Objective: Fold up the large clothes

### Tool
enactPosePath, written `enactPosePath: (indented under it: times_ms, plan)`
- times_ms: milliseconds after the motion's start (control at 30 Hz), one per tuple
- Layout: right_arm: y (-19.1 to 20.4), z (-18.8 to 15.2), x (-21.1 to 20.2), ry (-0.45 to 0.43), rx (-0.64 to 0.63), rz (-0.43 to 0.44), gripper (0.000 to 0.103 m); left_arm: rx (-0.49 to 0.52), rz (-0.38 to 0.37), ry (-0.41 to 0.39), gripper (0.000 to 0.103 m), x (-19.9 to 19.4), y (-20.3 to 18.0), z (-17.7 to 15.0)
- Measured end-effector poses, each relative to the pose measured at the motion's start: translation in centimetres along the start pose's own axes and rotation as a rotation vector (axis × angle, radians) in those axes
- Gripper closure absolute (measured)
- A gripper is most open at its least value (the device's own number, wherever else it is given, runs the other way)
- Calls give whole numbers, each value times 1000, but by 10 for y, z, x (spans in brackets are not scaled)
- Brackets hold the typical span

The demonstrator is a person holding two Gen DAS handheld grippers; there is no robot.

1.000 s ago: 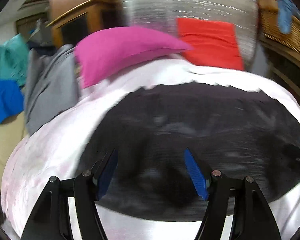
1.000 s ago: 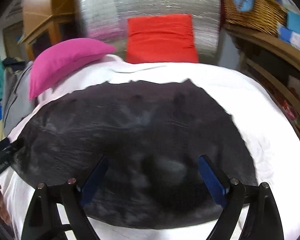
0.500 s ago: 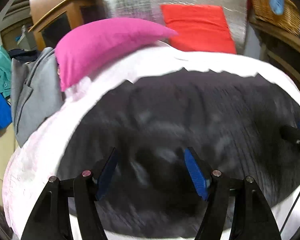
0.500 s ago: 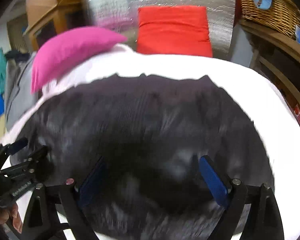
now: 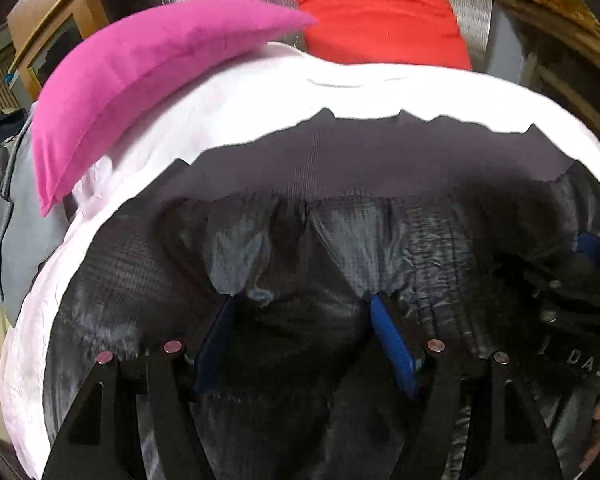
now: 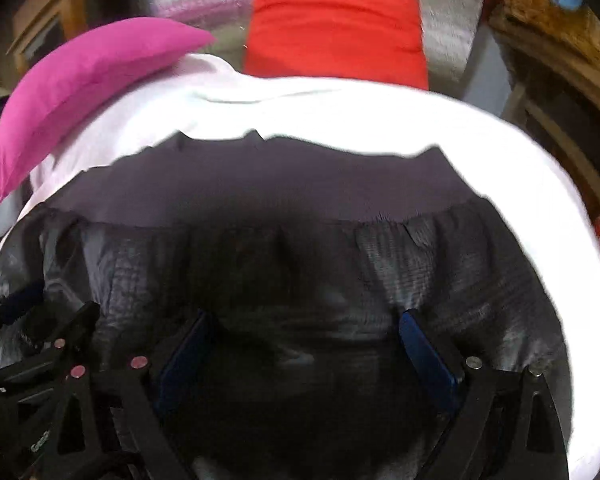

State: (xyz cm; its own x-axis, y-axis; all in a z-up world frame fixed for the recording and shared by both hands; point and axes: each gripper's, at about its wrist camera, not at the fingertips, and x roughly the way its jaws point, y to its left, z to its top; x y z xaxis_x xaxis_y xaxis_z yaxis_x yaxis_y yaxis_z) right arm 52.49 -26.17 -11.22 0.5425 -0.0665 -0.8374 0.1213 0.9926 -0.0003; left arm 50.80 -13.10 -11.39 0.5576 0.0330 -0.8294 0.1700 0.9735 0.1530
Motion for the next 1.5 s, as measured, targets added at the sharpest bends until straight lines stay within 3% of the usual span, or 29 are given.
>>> enactPosePath:
  times_ms: [133, 233, 300, 433, 533, 633, 667, 700, 767, 967, 1067, 1200, 1267, 1367, 1433, 1500]
  plan:
    - [-1, 1, 11, 15, 12, -9, 4, -19, -17, 26, 26, 8, 6, 0]
    - [-7, 3, -3, -2, 12, 19, 4, -34, -56, 13, 26, -6, 19, -3]
    - [-23, -4, -24, -46, 40, 40, 5, -47, -86, -58, 26, -29, 39, -9]
    - [-72, -14, -65, -123, 112, 65, 5, -123, -57, -166, 26, -60, 99, -26]
    - [-107, -24, -66, -68, 180, 98, 5, -201, -38, -134, 26, -57, 141, -41]
    - [-124, -37, -40, 23, 188, 9, 5, -223, 2, -54, 26, -37, 161, -60]
    - [-127, -40, -31, 53, 214, 42, 5, -207, 24, -4, 26, -24, 162, -66]
    - [-136, -44, -26, 58, 275, 97, 5, -208, 23, 3, 26, -20, 162, -70]
    - [-145, -47, -31, 25, 336, 121, 5, -227, 16, -21, 26, -23, 164, -70]
    - [-152, -43, -67, -78, 236, 135, 4, -353, -92, -155, 26, -54, 216, -66]
    - [-180, -45, -58, -10, 312, 267, 4, -426, -187, -114, 26, -46, 247, -71]
    - [-200, -59, -50, 24, 398, 381, 4, -462, -318, -50, 26, -32, 264, -81]
    - [-199, -60, -47, 21, 419, 409, 4, -456, -301, -52, 26, -36, 255, -83]
    - [-188, -54, -61, -68, 371, 252, 4, -398, -197, -77, 26, -48, 237, -81]
    - [-163, -43, -79, -159, 276, 151, 4, -330, -103, -121, 26, -60, 218, -75]
    - [-128, -35, -101, -231, 154, 89, 4, -296, -59, -162, 26, -74, 199, -72]
